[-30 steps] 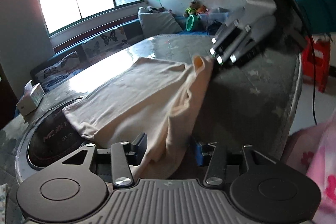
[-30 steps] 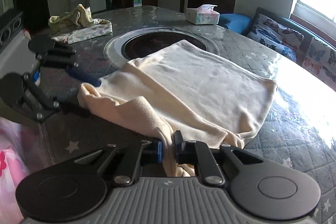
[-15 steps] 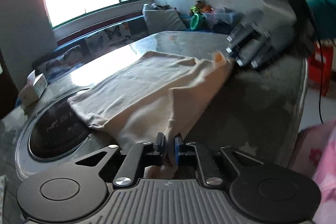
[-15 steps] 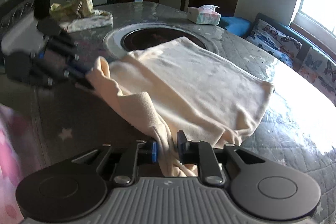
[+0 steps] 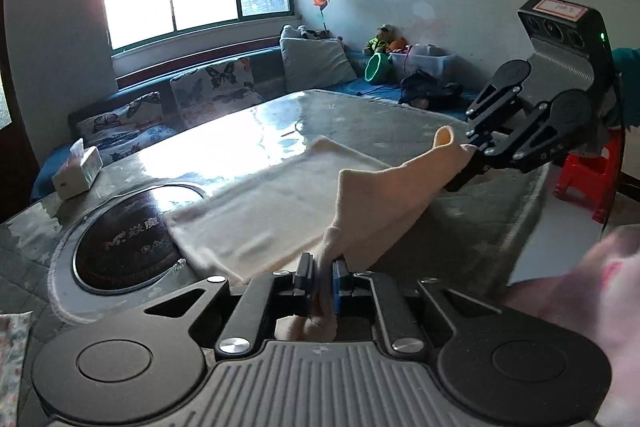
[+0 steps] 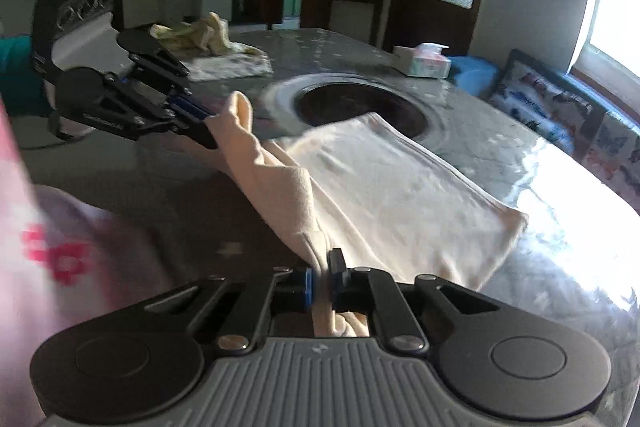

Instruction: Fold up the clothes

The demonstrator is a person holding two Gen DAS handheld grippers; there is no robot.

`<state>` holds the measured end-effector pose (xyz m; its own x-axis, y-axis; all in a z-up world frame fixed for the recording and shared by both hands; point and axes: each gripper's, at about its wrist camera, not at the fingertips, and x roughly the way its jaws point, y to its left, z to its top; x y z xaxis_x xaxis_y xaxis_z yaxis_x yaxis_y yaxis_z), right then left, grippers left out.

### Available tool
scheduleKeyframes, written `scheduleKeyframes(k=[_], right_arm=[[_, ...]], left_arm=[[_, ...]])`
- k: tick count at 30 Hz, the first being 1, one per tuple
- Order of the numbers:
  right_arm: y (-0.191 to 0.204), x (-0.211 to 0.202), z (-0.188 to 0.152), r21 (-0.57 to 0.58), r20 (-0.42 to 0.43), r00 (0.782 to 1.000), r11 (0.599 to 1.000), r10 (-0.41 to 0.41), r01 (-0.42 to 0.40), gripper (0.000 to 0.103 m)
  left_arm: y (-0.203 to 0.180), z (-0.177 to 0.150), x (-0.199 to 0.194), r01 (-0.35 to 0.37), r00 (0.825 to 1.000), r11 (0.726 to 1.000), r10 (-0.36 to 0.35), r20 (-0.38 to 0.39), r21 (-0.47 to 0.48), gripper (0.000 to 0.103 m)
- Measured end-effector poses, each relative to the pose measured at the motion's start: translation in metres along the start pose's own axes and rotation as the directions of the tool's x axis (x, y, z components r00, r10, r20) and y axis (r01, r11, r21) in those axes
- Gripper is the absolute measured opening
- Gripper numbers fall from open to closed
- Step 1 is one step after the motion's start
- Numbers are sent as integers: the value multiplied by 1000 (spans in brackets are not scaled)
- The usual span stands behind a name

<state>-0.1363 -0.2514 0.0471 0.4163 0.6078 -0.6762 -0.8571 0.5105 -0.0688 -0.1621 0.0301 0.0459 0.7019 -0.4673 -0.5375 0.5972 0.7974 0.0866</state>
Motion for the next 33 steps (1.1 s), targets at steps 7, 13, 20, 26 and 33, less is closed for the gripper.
scheduleKeyframes(k=[7,13,20,26,33], right_arm=[[20,-39,8,46,-37,998,998,53,-51,6],[-17,-31,24,75,-21,1000,997,7,-6,6],[-77,7,40,126,-41,999,991,-32,37,6],[-126,64,36,181,-87,995,981,-53,68,7],[-144,98,11,307,-62,990,941,-128,141,26]], left_arm=[[-9,7,-22,27,1000,999,-27,16,-36,10],[17,29,14,14,1000,999,-13,28,-44,9],[59,52,82,1,1000,1000,-1,-2,-28,9],[85,51,141,-33,997,998,29,-76,-51,10],[105,40,168,-137,987,983,126,-96,-119,13]])
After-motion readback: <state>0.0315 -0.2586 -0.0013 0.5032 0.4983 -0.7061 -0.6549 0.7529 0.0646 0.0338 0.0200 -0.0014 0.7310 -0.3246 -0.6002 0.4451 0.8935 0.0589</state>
